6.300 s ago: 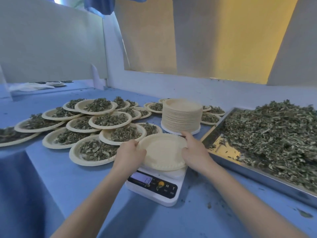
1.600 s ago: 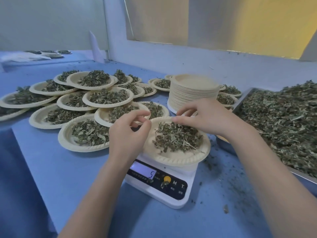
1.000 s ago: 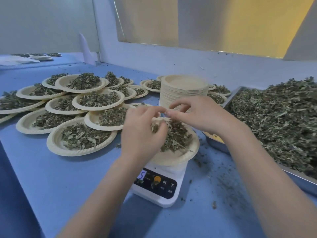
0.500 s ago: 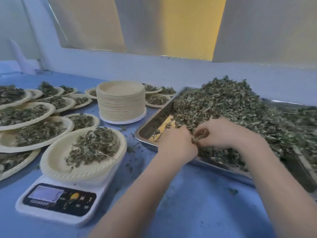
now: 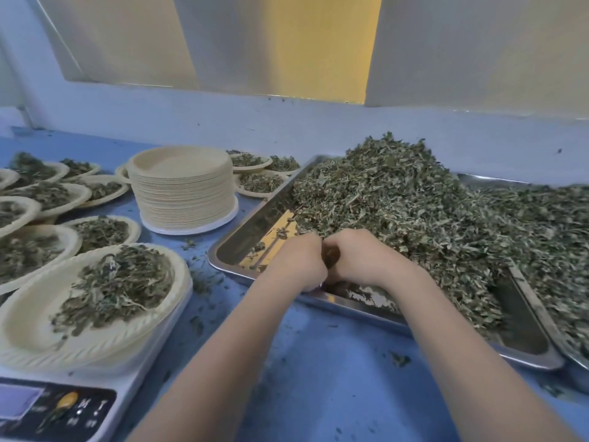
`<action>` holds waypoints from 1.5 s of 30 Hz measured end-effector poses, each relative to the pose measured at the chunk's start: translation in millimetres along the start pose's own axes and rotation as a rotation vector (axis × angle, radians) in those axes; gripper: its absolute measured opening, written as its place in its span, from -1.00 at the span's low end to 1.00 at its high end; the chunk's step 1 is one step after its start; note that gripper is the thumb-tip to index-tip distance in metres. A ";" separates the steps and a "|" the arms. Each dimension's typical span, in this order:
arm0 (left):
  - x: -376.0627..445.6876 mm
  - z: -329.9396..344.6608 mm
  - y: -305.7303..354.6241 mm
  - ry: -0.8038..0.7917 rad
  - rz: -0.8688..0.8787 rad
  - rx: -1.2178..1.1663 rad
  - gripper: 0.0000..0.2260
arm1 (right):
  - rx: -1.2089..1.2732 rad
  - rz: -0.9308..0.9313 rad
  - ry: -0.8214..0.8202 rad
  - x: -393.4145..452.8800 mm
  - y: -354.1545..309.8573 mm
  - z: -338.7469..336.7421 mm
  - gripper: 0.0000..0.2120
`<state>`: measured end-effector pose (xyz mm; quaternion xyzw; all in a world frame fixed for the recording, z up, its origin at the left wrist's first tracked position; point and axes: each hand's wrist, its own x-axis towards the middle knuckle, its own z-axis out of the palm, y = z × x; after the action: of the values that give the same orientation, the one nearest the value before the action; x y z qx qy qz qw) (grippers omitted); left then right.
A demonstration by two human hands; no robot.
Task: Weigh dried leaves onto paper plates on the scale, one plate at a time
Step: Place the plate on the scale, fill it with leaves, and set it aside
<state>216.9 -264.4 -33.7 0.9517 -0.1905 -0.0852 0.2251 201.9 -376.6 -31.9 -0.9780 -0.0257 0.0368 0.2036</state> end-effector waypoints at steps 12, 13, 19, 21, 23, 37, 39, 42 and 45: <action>-46.8 -87.1 -57.4 0.287 0.002 -0.017 -0.75 | 0.131 -0.260 0.131 11.2 -105.7 -8.7 -0.81; -56.4 -95.6 -69.1 0.309 -0.015 -0.017 -0.82 | 0.103 -0.299 0.125 14.4 -121.9 -5.4 -0.78; -112.4 -131.1 -138.2 0.453 -0.138 -0.117 -0.80 | 0.141 -0.474 0.035 21.1 -202.6 18.3 -0.84; -127.1 -136.0 -154.4 0.443 -0.155 -0.154 -0.75 | 0.135 -0.504 -0.024 20.0 -217.5 23.7 -0.81; -135.6 -137.4 -166.0 0.425 -0.168 -0.200 -0.72 | 0.065 -0.503 -0.089 18.7 -221.9 25.5 -0.76; -141.5 -87.2 -214.9 0.981 -0.107 -0.559 -0.80 | 0.070 -0.401 0.028 21.5 -210.4 25.3 -0.81; -142.8 -81.0 -219.1 1.034 -0.098 -0.591 -0.79 | 0.064 -0.399 0.022 22.8 -210.5 26.9 -0.81; -148.0 -75.3 -227.9 1.057 -0.097 -0.620 -0.78 | 0.058 -0.392 0.018 23.6 -210.6 27.7 -0.80; -151.9 -72.3 -235.7 1.051 -0.119 -0.634 -0.79 | 0.055 -0.383 0.021 24.3 -209.4 28.4 -0.77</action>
<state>172.6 19.9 -66.8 0.7622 0.0341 0.3304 0.5556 216.3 -172.0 24.5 -0.9497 -0.2081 -0.0123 0.2337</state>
